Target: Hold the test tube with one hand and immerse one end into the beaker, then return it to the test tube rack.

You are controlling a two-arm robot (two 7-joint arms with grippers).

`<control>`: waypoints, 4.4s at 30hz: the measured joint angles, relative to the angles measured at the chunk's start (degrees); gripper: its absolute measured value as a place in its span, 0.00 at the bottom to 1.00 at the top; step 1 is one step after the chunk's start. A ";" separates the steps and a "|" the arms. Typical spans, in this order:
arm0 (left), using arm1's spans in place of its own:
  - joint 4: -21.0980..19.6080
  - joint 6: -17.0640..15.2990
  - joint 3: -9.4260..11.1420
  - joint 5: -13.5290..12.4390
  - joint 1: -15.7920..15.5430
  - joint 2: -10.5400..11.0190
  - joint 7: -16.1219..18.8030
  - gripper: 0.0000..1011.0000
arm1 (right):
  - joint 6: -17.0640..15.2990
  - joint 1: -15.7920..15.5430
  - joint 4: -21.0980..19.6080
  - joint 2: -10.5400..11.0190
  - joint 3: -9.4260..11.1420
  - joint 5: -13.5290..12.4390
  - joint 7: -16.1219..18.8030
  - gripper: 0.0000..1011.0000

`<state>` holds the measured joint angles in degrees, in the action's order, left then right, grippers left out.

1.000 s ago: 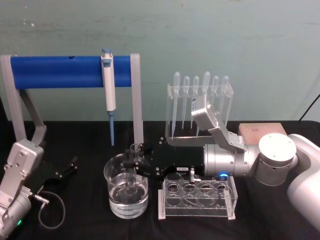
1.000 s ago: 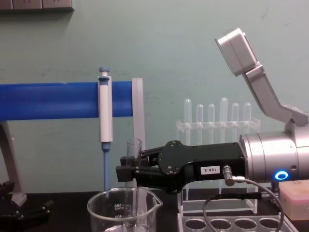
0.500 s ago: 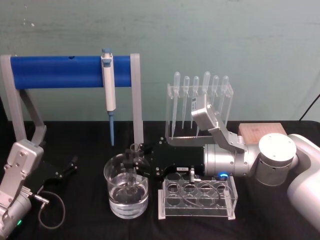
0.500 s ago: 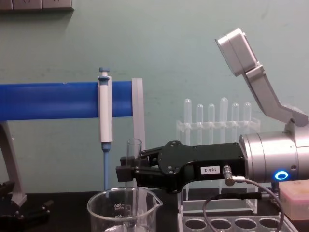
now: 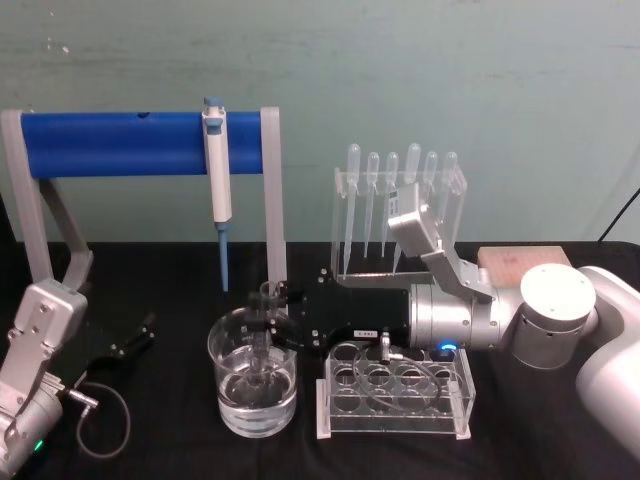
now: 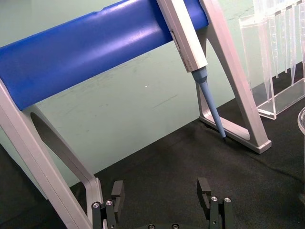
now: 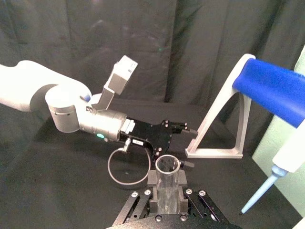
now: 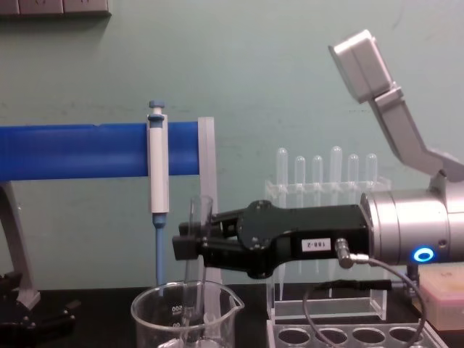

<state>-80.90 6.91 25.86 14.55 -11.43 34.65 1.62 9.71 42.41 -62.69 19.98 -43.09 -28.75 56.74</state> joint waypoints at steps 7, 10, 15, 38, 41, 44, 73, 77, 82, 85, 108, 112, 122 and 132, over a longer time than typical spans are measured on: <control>0.00 0.00 0.00 0.00 0.00 0.00 0.00 0.99 | -0.55 0.00 -2.07 0.90 0.55 -0.52 0.06 0.22; 0.00 0.00 0.00 0.00 0.00 0.00 0.00 0.99 | -0.91 0.05 -2.80 1.33 0.69 -0.76 0.06 0.22; 0.00 0.00 0.00 0.00 0.00 0.00 0.00 0.99 | -1.63 0.34 -4.68 2.43 1.11 -1.32 0.10 0.22; 0.00 0.00 0.00 0.00 0.00 0.00 0.00 0.99 | -3.63 1.30 -14.69 8.15 2.53 -3.78 -0.17 0.22; 0.00 0.00 0.00 0.00 0.00 0.00 0.00 0.99 | -4.11 0.72 -16.84 9.63 2.96 -4.17 -0.86 0.22; 0.00 0.00 0.00 0.00 0.00 0.00 0.00 0.99 | -4.39 0.16 -18.37 10.80 3.38 -4.45 -1.38 0.22; 0.00 0.00 0.00 0.00 0.00 0.00 0.00 0.99 | -2.85 -15.66 -31.43 24.61 11.58 -5.43 -8.47 0.22; 0.00 0.00 0.00 0.00 0.00 0.00 0.00 0.99 | -2.61 -16.46 -30.37 24.28 11.90 -4.91 -8.50 0.22; 0.00 0.00 0.00 0.00 0.00 0.00 0.00 0.99 | -2.40 -16.82 -29.30 23.68 12.20 -4.07 -8.48 0.22; 0.00 0.00 0.00 0.00 0.00 0.00 0.00 0.99 | -2.38 -16.88 -28.93 23.40 12.24 -3.67 -8.47 0.22; 0.00 0.00 0.00 0.00 0.00 0.00 0.00 0.99 | -1.85 -17.06 -25.39 21.02 12.57 -2.21 -8.06 0.22; 0.00 0.00 0.00 0.00 0.00 0.00 0.00 0.99 | -1.74 -17.12 -24.74 20.64 12.44 -2.03 -8.00 0.22; 0.00 0.00 0.00 0.00 0.00 0.00 0.00 0.99 | -1.32 -17.58 -23.04 20.10 12.35 -1.86 -7.68 0.22; 0.00 0.00 0.00 0.00 0.00 0.00 0.00 0.99 | -0.86 -18.15 -20.43 18.97 12.04 -1.93 -7.43 0.22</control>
<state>-80.90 6.91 25.86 14.55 -11.43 34.65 1.62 8.85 24.26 -83.12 38.94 -31.04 -30.68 49.31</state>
